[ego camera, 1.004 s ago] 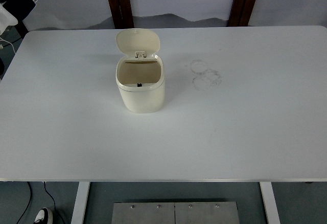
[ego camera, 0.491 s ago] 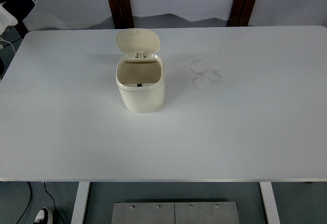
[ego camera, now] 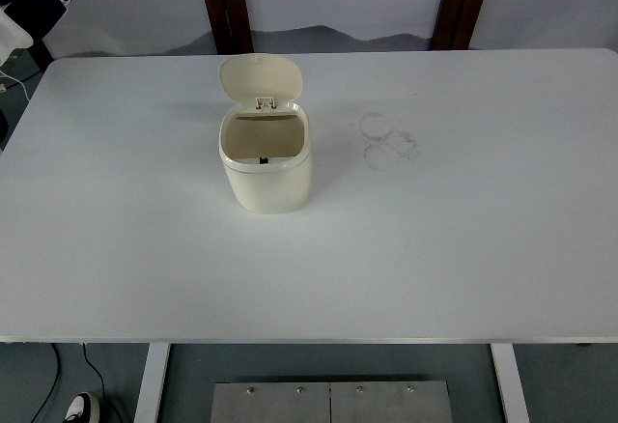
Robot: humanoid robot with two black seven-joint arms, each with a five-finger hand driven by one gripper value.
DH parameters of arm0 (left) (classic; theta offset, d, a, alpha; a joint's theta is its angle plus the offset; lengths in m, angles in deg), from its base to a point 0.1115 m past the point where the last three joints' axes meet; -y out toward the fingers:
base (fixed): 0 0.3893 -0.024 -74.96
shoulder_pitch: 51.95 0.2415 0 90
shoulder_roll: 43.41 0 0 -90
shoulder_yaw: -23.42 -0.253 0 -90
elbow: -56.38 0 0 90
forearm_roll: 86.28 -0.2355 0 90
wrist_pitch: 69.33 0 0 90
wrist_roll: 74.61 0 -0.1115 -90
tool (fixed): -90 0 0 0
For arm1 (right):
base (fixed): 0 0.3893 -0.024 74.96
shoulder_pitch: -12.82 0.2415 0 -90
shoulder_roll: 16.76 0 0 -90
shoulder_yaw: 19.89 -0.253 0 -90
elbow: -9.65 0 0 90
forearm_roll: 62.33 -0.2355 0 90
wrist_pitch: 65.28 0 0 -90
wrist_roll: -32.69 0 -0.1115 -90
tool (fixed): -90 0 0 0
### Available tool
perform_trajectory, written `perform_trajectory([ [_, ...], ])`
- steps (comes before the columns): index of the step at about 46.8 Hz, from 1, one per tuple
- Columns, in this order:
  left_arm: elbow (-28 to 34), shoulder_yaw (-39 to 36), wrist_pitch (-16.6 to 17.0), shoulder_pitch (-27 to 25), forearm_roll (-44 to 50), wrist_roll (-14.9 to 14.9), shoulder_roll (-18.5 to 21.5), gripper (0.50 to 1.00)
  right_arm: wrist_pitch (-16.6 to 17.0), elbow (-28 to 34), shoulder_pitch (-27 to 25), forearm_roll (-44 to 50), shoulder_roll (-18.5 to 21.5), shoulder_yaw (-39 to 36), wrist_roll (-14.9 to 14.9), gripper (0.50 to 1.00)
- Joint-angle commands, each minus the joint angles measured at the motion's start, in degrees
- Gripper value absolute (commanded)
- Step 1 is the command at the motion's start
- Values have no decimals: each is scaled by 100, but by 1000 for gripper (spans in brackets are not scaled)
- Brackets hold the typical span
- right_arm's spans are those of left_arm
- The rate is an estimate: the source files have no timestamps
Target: Close trash bin
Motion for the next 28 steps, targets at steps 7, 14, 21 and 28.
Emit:
perform_trajectory([
  [7, 0, -10, 9, -9, -9, 0, 4, 1000, 0, 0, 0, 0, 0, 0, 1, 995],
  [14, 18, -36, 149, -44, -26, 18, -13, 1000, 0, 0, 0, 0, 0, 0, 1, 995],
  [21, 35, -54, 431, -123, -35, 88, -57, 1000, 0, 0, 0, 0, 0, 0, 1, 995],
  [28, 62, -62, 457, -325, -44, 132, -66, 1000, 0, 0, 0, 0, 0, 0, 1, 995],
])
